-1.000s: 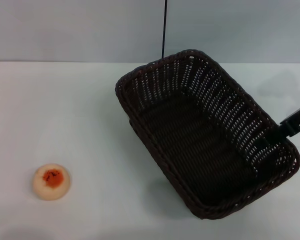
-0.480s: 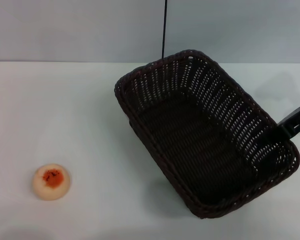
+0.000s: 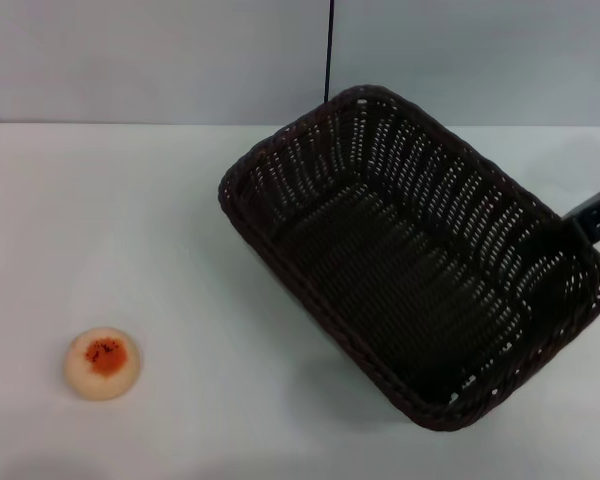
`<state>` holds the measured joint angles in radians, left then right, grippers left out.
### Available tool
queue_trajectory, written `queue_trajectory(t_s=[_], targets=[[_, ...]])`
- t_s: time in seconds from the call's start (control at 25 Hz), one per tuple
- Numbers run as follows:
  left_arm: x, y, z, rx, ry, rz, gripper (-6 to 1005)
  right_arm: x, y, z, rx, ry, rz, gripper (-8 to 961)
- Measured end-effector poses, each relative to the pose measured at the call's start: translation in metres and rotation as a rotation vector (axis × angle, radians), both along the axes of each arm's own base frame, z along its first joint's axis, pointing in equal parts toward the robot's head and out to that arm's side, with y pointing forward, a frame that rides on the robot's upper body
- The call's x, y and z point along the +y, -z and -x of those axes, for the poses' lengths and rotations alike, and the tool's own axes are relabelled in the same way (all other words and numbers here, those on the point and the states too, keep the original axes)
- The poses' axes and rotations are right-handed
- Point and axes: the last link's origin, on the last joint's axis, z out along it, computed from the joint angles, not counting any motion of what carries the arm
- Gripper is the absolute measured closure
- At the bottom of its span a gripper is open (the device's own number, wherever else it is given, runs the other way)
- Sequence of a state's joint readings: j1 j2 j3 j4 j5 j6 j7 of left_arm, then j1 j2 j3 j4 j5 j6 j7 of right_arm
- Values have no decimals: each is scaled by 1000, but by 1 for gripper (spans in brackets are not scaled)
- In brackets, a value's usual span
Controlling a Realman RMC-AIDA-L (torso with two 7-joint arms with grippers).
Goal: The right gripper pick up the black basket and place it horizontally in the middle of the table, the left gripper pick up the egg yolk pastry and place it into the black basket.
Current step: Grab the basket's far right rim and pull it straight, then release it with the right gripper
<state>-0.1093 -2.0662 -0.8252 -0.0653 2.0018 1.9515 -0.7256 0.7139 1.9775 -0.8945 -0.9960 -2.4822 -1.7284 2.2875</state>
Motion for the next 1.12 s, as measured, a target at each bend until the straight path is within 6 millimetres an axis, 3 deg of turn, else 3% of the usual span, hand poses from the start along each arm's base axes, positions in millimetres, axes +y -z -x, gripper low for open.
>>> queue_trajectory(t_s=[0.36, 0.6, 0.92, 1.12], targets=[[4, 0, -2, -1, 9, 1, 199, 3, -16, 1, 160, 2, -71, 796], [5, 0, -2, -1, 9, 2, 199, 1, -31, 13, 308, -38, -67, 798], [7, 1, -2, -1, 11, 11, 199, 12, -53, 34, 259, -194, -35, 799], [12, 6, -7, 2, 54, 60, 199, 15, -48, 51, 184, -377, 61, 799]])
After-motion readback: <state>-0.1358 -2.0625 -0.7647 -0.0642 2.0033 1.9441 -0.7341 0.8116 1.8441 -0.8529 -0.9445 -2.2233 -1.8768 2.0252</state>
